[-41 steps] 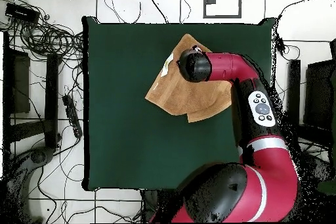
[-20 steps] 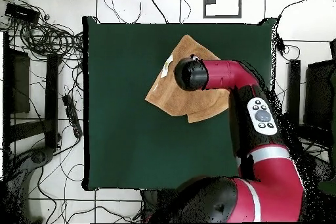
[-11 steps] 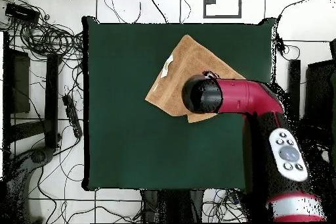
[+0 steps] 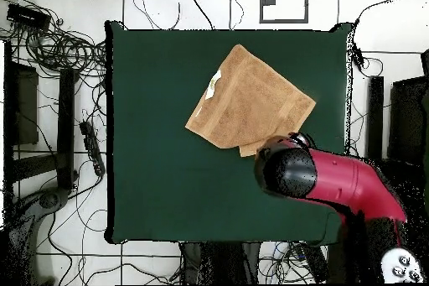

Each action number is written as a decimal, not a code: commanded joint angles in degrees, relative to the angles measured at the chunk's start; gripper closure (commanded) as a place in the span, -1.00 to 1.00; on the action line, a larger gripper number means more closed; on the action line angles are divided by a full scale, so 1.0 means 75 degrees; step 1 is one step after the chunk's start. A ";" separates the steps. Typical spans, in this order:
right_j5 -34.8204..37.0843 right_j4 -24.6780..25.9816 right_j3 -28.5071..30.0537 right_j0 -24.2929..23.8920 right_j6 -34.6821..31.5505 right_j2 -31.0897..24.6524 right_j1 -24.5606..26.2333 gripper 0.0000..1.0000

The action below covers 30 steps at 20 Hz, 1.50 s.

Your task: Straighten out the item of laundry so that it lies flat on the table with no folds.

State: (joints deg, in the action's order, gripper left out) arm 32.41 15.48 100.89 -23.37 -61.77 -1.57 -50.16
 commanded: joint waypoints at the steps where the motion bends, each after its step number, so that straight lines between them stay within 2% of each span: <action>1: -0.0792 -0.0485 0.2282 0.0311 -0.2710 0.0425 0.0017 -1.00; 9: -0.1520 -0.0566 0.2474 0.0468 -0.3141 0.0695 0.0352 -1.00; 14: -0.2216 -0.0770 0.2549 0.0241 -0.3267 0.0586 0.0693 -1.00; 16: -0.2335 -0.0933 0.2545 0.0237 -0.3457 0.0660 0.0734 -1.00; 20: -0.2134 -0.1672 0.2549 0.0314 -0.4158 0.0932 0.0904 -1.00; 25: -0.2101 -0.1609 0.2078 -0.0262 -0.3194 0.0260 0.1321 -1.00; 30: -0.2014 -0.1653 0.1770 -0.0404 -0.2953 0.0029 0.1453 -1.00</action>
State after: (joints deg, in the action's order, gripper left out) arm 17.35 6.53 114.49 -26.38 -72.66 5.32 -44.02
